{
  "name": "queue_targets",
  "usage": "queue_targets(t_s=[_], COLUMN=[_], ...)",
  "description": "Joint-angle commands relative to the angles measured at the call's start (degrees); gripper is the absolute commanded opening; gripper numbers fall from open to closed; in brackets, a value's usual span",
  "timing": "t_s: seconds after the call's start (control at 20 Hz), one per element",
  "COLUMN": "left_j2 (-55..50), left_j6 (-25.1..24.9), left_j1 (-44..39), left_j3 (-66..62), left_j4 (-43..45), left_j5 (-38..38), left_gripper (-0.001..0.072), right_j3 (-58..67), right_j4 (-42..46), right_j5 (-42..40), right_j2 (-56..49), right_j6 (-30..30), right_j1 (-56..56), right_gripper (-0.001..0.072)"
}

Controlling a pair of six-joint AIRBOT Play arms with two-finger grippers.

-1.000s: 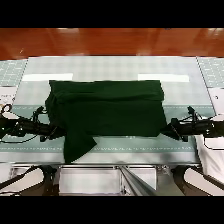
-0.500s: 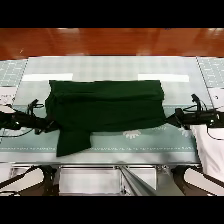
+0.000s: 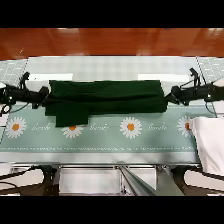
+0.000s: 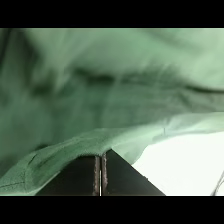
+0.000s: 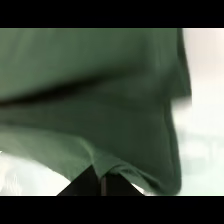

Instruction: Fold the shirts.

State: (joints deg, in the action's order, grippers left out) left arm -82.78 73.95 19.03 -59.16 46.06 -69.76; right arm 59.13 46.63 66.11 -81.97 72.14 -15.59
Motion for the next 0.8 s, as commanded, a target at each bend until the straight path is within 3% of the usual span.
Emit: queue_targets(t_s=[0.0, 0.35, 0.75], left_j2=[-7.7, -21.7, -29.1], left_j6=[3.1, 6.3, 6.3], left_j1=[-2.6, -4.2, -4.5], left_j3=[-11.5, -28.0, -35.8], left_j4=[-0.7, -0.7, -0.7], left_j5=[0.1, -0.3, 0.7], left_gripper=[0.0018, 0.0018, 0.0019], right_j3=[9.5, 20.6, 25.3], right_j4=[0.2, -0.9, -3.3], right_j5=[-0.7, -0.9, -2.7], right_j2=[-6.7, -17.4, -23.0], right_j6=[2.8, 3.3, 3.7], right_j1=[1.0, 2.3, 2.3], right_gripper=[0.0024, 0.0024, 0.0027])
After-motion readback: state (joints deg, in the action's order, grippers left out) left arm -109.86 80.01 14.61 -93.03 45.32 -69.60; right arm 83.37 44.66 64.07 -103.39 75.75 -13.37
